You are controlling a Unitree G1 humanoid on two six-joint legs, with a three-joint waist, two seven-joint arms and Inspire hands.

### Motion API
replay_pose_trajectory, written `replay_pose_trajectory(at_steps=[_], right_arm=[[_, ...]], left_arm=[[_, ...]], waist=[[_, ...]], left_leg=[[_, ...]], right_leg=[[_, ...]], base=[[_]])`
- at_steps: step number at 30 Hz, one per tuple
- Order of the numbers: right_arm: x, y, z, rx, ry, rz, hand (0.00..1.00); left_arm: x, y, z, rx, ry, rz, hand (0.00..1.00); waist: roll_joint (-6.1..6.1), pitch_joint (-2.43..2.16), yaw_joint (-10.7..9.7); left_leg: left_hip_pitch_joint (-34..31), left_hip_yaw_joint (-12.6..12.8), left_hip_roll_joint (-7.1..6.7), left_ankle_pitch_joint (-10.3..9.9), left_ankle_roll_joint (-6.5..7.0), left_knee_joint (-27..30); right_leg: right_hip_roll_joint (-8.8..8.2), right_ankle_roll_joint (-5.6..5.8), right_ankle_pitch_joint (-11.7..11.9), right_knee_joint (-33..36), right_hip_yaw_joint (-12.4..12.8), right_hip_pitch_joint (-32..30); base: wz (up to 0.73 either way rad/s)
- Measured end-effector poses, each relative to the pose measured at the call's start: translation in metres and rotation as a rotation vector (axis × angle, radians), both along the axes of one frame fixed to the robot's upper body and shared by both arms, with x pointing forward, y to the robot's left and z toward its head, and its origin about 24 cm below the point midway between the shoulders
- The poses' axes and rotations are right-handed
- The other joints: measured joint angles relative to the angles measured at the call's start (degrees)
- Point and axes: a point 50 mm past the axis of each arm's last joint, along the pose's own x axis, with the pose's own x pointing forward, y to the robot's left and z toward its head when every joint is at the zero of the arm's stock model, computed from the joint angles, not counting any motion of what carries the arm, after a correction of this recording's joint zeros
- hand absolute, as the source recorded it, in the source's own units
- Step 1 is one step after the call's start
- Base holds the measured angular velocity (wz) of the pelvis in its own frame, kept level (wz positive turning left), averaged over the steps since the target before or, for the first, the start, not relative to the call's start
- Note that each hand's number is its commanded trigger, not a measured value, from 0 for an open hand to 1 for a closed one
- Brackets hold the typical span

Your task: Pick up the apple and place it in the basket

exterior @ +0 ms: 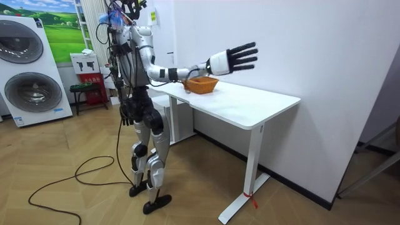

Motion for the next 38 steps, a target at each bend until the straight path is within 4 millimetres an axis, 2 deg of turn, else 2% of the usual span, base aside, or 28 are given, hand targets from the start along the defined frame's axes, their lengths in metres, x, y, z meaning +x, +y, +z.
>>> replay_pose_trajectory(at_steps=[3,5,7,8,9,11,14,15,18,19,20,22,23,26,32,38], right_arm=[[-0.023,-0.012,-0.019,0.103,-0.004,-0.147,0.0],[-0.04,-0.017,-0.041,0.197,0.032,-0.233,0.0],[-0.063,-0.02,-0.078,0.403,0.042,-0.346,0.0],[-0.078,-0.018,-0.1,0.51,0.074,-0.405,0.0],[-0.086,-0.015,-0.111,0.559,0.09,-0.437,0.0],[-0.116,0.003,-0.148,0.706,0.195,-0.532,0.0],[-0.144,0.031,-0.182,0.862,0.333,-0.561,0.0],[-0.148,0.036,-0.187,0.883,0.368,-0.552,0.0],[-0.163,0.056,-0.205,0.952,0.543,-0.454,0.0],[-0.164,0.064,-0.211,0.947,0.663,-0.362,0.0],[-0.163,0.067,-0.213,0.943,0.719,-0.311,0.0],[-0.155,0.079,-0.222,0.911,0.911,-0.083,0.0],[-0.15,0.085,-0.226,0.901,0.995,0.031,0.0],[-0.145,0.097,-0.234,0.913,1.106,0.23,0.0],[-0.154,0.116,-0.245,0.963,1.343,0.501,0.0],[-0.152,0.127,-0.25,0.986,1.423,0.659,0.0]], left_arm=[[0.002,0.001,0.001,0.003,-0.004,-0.001,0.0],[0.003,0.002,0.001,0.008,-0.009,0.008,0.0],[0.003,0.003,0.002,0.031,-0.008,0.011,0.0],[0.004,0.004,0.002,0.04,-0.012,0.012,0.0],[0.005,0.004,0.002,0.041,-0.014,0.013,0.0],[0.004,0.005,0.002,0.053,-0.013,0.039,0.0],[0.003,0.005,0.002,0.055,-0.005,0.047,0.0],[0.003,0.005,0.002,0.053,-0.005,0.047,0.0],[0.002,0.003,0.001,0.035,0.007,0.05,0.0],[0.003,0.002,0.001,0.027,0.009,0.049,0.0],[0.004,0.001,0.0,0.021,0.009,0.044,0.0],[0.008,-0.005,-0.002,0.002,0.021,0.008,0.0],[0.01,-0.007,-0.003,-0.003,0.022,0.006,0.0],[0.01,-0.009,-0.004,-0.011,0.032,0.007,0.0],[0.005,-0.016,-0.007,-0.044,0.072,0.006,0.0],[0.019,-0.023,-0.01,-0.065,0.06,-0.018,0.0]], waist=[[0.45,-0.16,-0.8],[0.28,-0.3,-0.8],[0.54,-0.55,-0.8],[0.72,-0.6,-0.9],[0.91,-0.58,-0.9],[1.62,-0.55,-0.9],[2.01,-0.45,-0.8],[2.0,-0.46,-0.8],[1.7,-0.36,-0.3],[1.6,-0.23,0.7],[1.53,-0.07,1.2],[1.78,0.31,2.7],[1.71,0.27,3.5],[1.89,0.3,4.1],[2.52,0.45,4.5],[2.62,0.54,4.9]], left_leg=[[-0.3,0.1,0.03,0.0,0.01,0.1],[-0.3,0.1,0.01,0.0,0.01,0.1],[-0.3,0.4,0.01,0.0,0.02,0.5],[-0.3,0.4,0.01,0.0,0.02,0.5],[-0.3,0.4,0.01,0.0,0.02,0.5],[-0.3,0.3,-0.04,0.0,0.02,0.5],[-0.1,0.4,-0.08,0.0,0.02,0.4],[-0.1,0.3,-0.1,0.0,0.02,0.4],[0.3,0.5,-0.23,0.0,0.04,0.3],[0.6,0.9,-0.15,0.0,0.04,0.1],[0.8,1.2,-0.08,0.0,0.05,0.0],[1.1,1.5,0.0,-0.1,0.16,-0.1],[1.3,1.4,-0.01,-0.1,0.18,-0.4],[1.4,1.1,-0.12,-0.1,0.19,-0.4],[1.6,0.5,-0.25,-0.1,0.19,0.1],[1.7,0.6,-0.26,-0.1,0.19,0.0]], right_leg=[[0.12,-0.05,0.1,0.0,0.4,-0.3],[0.14,-0.05,0.1,0.1,0.7,-0.3],[0.2,-0.04,0.1,0.1,1.3,-0.2],[0.19,-0.04,0.1,0.1,1.2,-0.2],[0.19,-0.04,0.1,0.1,1.2,-0.2],[0.11,-0.03,0.1,0.0,1.0,0.0],[0.08,-0.01,-0.2,0.0,1.2,0.0],[0.07,0.01,-0.2,0.0,1.2,0.0],[-0.07,0.14,-0.3,0.0,1.4,0.3],[0.01,0.14,-0.3,0.0,1.8,0.3],[0.1,0.14,-0.3,0.1,2.3,0.3],[0.22,0.18,-0.2,0.0,3.0,-0.2],[0.26,0.19,-0.3,-0.1,3.1,-0.2],[0.22,0.21,-0.2,-0.4,2.7,0.3],[0.0,0.22,-0.2,-0.9,1.8,1.0],[0.0,0.22,-0.2,-0.9,1.7,1.2]], base=[[-0.03],[0.0],[-0.02],[0.0],[0.03],[0.02],[-0.02],[0.0],[-0.03],[-0.16],[-0.22],[-0.15],[-0.04],[0.11],[0.05],[0.0]])
